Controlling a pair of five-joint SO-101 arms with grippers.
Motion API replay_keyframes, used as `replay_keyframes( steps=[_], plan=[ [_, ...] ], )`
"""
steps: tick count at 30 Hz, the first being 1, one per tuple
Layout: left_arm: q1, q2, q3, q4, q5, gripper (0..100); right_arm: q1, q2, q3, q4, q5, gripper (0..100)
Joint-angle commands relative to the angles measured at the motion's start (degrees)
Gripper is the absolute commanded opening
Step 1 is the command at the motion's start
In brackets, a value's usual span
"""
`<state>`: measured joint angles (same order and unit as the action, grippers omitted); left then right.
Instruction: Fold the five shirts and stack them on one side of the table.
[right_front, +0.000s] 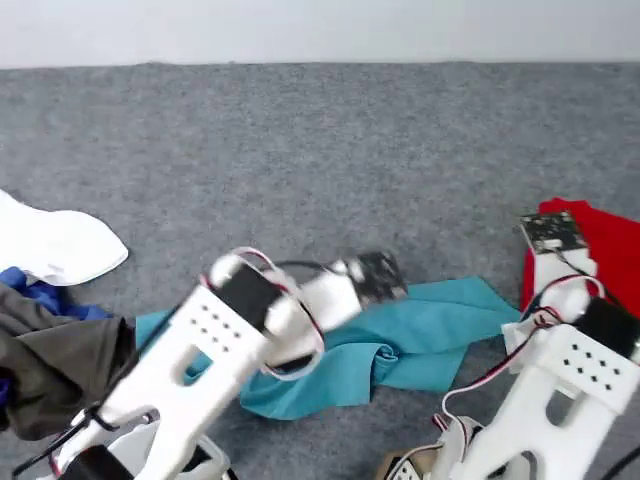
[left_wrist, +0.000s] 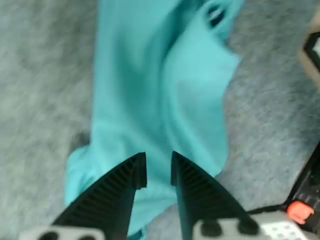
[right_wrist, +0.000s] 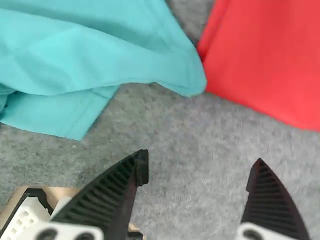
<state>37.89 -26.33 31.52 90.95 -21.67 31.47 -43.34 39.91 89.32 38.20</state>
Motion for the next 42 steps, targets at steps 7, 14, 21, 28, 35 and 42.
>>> replay_keyframes(
  steps=[7, 14, 21, 28, 35, 42],
  plan=[
    [6.2, 9.1, 5.8, -9.4, 1.6, 10, 2.9, -1.2, -3.6, 0.2, 0.7, 31.4],
    [6.2, 25.1, -0.7, -10.8, 1.4, 10, 2.9, -1.2, -3.6, 0.2, 0.7, 31.4],
    [5.2, 30.1, -4.6, -10.8, -0.1, 1, 2.9, -1.2, -3.6, 0.2, 0.7, 31.4],
    [-8.5, 30.0, -8.8, -10.5, -6.3, 1, 2.9, -1.3, -3.6, 0.2, 0.6, 31.4],
    [-15.0, 30.5, -18.1, -3.2, -9.9, 2, 2.9, -1.3, -3.6, 0.2, 0.5, 31.4],
    [-14.9, 30.0, -28.4, 4.8, -9.7, 10, 2.9, -1.3, -3.6, 0.2, 0.5, 31.4]
  ],
)
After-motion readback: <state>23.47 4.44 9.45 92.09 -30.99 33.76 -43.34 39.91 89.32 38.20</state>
